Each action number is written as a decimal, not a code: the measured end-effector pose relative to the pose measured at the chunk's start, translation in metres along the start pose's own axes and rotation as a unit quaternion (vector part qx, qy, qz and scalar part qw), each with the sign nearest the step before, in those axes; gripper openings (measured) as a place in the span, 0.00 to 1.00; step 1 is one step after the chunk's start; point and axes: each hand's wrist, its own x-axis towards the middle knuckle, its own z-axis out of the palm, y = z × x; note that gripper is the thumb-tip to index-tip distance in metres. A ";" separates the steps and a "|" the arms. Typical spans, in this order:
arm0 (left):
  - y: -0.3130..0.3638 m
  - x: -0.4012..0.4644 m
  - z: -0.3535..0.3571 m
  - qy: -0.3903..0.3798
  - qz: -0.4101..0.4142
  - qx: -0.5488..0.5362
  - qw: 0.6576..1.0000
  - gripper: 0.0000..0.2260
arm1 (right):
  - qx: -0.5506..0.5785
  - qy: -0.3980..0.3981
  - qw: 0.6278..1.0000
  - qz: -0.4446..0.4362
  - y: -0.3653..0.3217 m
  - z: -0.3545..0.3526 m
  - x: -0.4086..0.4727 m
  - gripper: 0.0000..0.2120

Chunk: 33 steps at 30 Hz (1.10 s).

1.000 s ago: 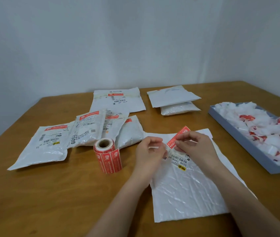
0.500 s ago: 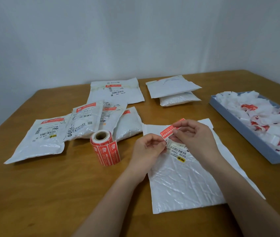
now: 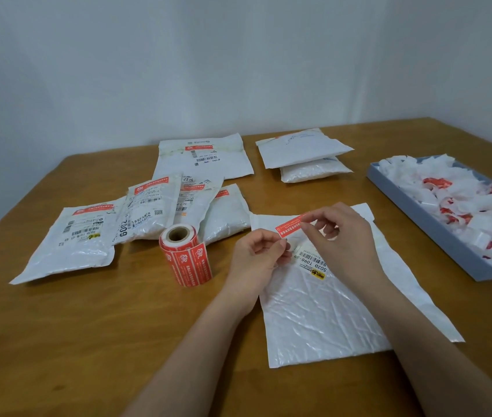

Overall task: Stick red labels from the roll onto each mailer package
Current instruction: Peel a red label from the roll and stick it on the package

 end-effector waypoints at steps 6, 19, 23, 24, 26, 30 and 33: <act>-0.001 0.000 -0.001 -0.008 0.017 0.024 1.000 0.03 | -0.065 -0.049 0.991 -0.104 0.003 0.007 -0.002 0.02; -0.003 -0.001 -0.001 -0.022 0.041 0.062 0.997 0.02 | -0.055 -0.077 0.992 -0.085 0.001 0.007 -0.003 0.05; -0.003 -0.001 -0.001 -0.024 0.040 0.062 0.997 0.03 | -0.059 -0.084 0.991 -0.087 -0.001 0.005 -0.003 0.04; -0.002 -0.002 -0.001 -0.024 0.039 0.063 0.997 0.03 | -0.060 -0.084 0.991 -0.088 -0.002 0.005 -0.004 0.04; -0.002 -0.002 -0.001 -0.021 0.039 0.067 0.997 0.03 | -0.065 -0.084 0.991 -0.085 -0.003 0.005 -0.004 0.04; -0.002 -0.001 -0.001 -0.020 0.037 0.088 0.995 0.03 | -0.059 -0.075 0.993 -0.074 -0.004 0.005 -0.003 0.03; -0.002 -0.002 -0.001 -0.015 0.029 0.084 0.996 0.03 | -0.051 -0.062 0.994 -0.069 -0.006 0.003 -0.004 0.02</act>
